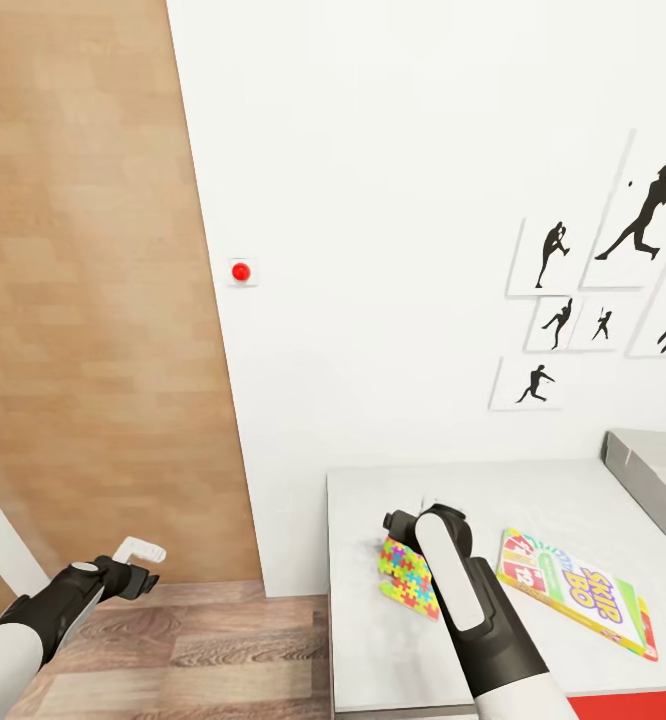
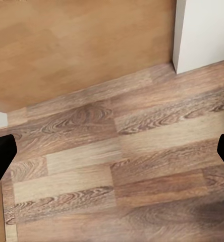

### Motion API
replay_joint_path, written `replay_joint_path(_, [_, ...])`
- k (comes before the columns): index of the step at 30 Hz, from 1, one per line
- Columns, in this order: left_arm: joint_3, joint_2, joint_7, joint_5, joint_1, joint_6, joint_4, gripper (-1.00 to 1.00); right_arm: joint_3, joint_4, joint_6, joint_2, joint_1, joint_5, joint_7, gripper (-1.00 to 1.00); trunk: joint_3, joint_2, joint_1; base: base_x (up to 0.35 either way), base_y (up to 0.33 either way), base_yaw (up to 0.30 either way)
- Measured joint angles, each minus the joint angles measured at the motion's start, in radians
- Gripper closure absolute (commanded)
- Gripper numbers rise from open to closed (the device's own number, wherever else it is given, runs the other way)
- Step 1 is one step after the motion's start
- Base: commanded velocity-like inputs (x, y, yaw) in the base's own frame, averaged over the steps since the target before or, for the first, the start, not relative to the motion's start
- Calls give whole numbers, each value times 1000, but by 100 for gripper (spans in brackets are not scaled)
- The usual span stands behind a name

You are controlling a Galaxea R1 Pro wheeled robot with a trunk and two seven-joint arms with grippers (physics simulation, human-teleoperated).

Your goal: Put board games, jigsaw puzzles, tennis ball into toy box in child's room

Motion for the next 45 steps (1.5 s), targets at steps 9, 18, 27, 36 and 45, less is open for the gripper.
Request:
replay_joint_path(9, [-2,0,0,-2,0,0,0,-100,0,4,-19,1,0,-1,1,-100,0,0,0,0,-182,-27])
replay_joint_path(18, [-2,0,0,-2,0,0,1,-100,0,4,-20,1,0,-2,1,-100,0,0,0,0,-29,-224])
replay_joint_path(27, [-2,1,0,-2,0,0,0,-100,7,5,-20,1,0,1,2,-100,-1,0,0,9,53,-47])
replay_joint_path(36, [-2,1,0,-2,0,-10,0,-100,9,5,-20,1,1,2,5,-100,-1,0,0,49,91,-2])
replay_joint_path(45, [-2,1,0,-6,0,-34,2,-100,9,5,-20,1,0,1,7,-100,-1,0,0,2,53,0])
